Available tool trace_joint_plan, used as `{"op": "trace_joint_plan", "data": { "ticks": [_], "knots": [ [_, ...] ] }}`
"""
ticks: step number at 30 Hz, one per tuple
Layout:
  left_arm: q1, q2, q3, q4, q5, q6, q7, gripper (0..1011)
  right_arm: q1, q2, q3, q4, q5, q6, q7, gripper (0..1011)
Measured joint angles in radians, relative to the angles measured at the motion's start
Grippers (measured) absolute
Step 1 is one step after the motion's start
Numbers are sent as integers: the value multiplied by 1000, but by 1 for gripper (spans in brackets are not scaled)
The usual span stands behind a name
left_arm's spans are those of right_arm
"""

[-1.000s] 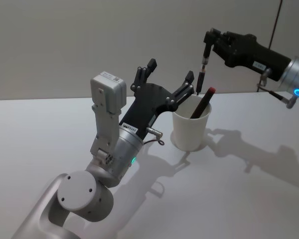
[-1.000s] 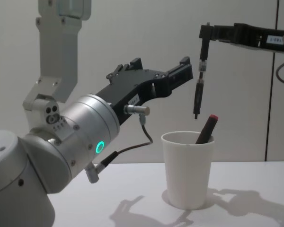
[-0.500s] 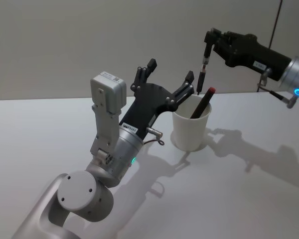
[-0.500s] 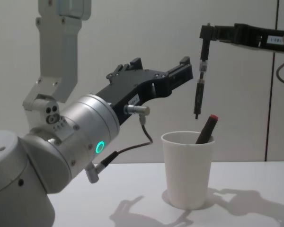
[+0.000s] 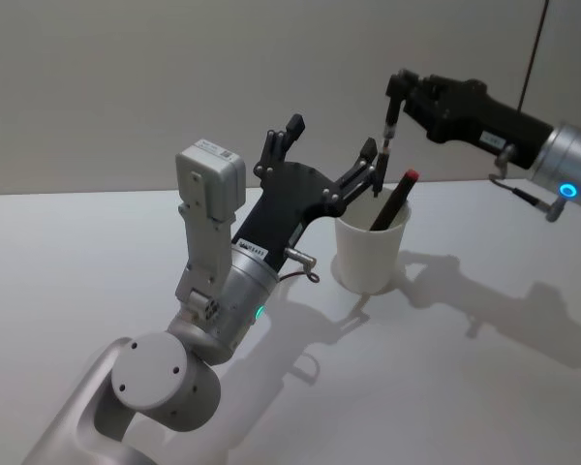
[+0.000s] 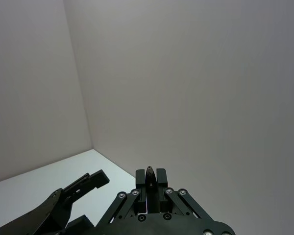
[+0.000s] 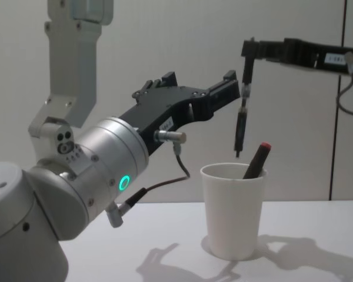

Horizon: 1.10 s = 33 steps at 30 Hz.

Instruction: Place the pen into the pen holder.

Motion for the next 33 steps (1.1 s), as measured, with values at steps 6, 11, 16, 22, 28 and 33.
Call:
{"op": "trace_joint_plan", "data": {
  "ticks": [6,11,16,22,28,33],
  "knots": [
    [0,0,0,0,0,0,0,1001,-3,-11,-15,17,-1,1,4,120],
    [0,0,0,0,0,0,0,1001,-3,-18,-25,35,-10,-2,12,120],
    [0,0,0,0,0,0,0,1001,1,-27,-35,59,-23,-16,19,120],
    [0,0,0,0,0,0,0,1001,6,-37,-45,82,-33,-39,22,120],
    [0,0,0,0,0,0,0,1001,9,-43,-51,96,-38,-54,24,120],
    [0,0,0,0,0,0,0,1001,10,-46,-54,103,-40,-61,24,196]
  ]
}}
